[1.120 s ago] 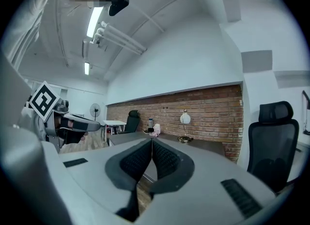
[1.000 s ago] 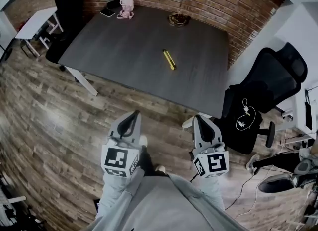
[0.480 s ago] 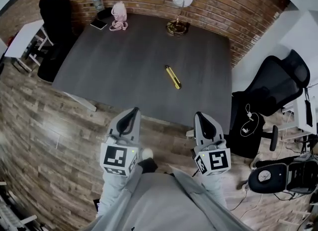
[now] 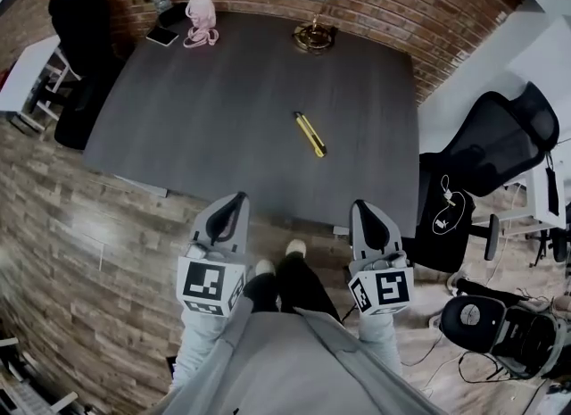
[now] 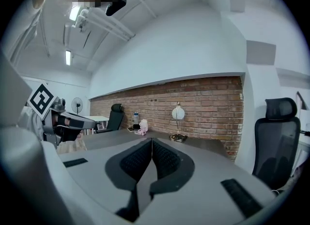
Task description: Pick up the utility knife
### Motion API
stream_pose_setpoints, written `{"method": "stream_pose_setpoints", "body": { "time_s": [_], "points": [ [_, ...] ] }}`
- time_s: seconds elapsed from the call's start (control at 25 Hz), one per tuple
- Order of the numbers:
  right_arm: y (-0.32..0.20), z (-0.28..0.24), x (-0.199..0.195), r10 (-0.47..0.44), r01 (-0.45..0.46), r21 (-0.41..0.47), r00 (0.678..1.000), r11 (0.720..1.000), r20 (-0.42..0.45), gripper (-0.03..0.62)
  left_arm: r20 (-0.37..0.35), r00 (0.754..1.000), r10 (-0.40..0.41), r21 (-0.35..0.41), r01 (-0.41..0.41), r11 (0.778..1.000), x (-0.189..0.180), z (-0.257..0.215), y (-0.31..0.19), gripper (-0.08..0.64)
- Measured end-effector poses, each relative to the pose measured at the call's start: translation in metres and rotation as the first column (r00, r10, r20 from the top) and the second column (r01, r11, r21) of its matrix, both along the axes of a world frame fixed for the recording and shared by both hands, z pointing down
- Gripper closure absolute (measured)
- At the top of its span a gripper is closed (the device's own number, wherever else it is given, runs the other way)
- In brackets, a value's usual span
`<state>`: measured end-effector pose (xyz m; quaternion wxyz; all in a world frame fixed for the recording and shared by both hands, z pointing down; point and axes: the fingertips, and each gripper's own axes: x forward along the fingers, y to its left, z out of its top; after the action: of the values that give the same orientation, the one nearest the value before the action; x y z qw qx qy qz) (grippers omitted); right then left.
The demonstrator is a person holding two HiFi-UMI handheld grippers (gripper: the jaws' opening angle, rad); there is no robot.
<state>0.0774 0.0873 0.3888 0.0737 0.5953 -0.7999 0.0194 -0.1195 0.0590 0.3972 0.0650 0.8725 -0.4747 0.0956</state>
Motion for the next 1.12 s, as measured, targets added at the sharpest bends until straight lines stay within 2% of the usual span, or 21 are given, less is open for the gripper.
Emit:
{"method": "stream_pose_setpoints", "body": {
  "time_s": [0.36,0.8,1.12],
  "points": [
    [-0.053,0.009,0.018,0.002,-0.002,-0.014,1.0,1.0,-0.004,0.575,0.003,1.0,0.02,-0.019,-0.02,1.0,0.023,0.011,-0.053,0.54],
    [-0.164,-0.01,0.055,-0.047,0.047,0.019,0.999,0.999,-0.015,0.574,0.013,1.0,0.004,0.036,-0.005,0.999,0.066,-0.018,-0.162,0.54],
    [-0.212,-0.021,0.071,-0.089,0.09,0.046,0.996,0.995,-0.007,0.574,0.036,0.999,-0.036,0.066,0.034,0.997,0.081,-0.029,-0.202,0.54]
  ]
}}
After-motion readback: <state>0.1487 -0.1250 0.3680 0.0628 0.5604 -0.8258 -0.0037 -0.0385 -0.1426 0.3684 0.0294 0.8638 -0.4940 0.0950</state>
